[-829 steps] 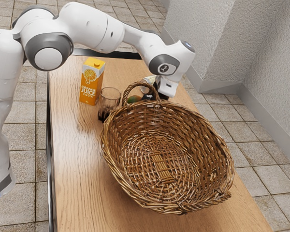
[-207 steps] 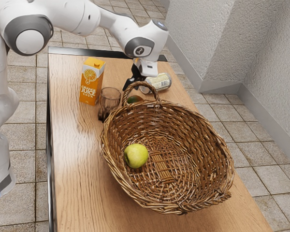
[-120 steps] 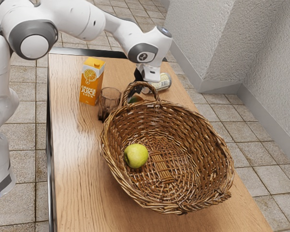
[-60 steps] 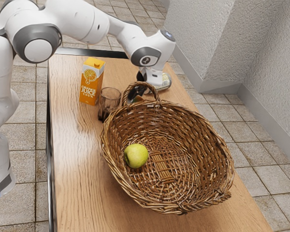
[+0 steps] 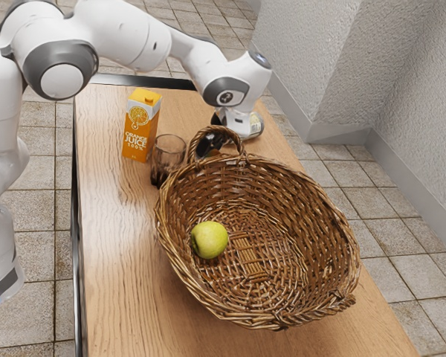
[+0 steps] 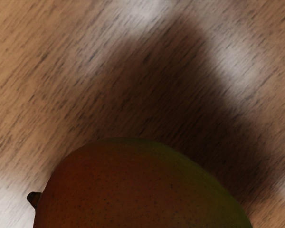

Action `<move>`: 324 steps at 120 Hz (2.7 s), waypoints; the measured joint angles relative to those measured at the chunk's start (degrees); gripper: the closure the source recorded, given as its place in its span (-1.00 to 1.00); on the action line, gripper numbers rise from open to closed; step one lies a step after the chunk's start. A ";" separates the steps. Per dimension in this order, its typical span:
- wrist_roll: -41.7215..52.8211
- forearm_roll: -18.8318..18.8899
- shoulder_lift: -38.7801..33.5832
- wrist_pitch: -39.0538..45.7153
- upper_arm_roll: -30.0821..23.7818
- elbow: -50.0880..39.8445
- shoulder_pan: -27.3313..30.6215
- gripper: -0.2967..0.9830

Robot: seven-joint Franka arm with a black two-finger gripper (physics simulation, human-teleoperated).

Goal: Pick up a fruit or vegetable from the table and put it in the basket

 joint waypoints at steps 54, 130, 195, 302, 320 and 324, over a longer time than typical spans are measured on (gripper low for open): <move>0.26 -0.32 0.64 -0.02 -0.26 0.07 0.14 -0.54; 0.22 -0.80 0.82 0.10 -0.24 -0.02 0.11 -0.18; -0.25 -0.57 -6.14 -2.68 0.23 5.79 -0.60 -0.12; -1.47 0.21 -14.97 -23.16 -18.01 26.53 -0.17 -0.13; -2.80 0.28 -15.52 -24.33 -26.45 26.53 -2.42 -0.12; -3.15 0.47 -15.57 -24.54 -27.18 26.53 -3.15 -0.12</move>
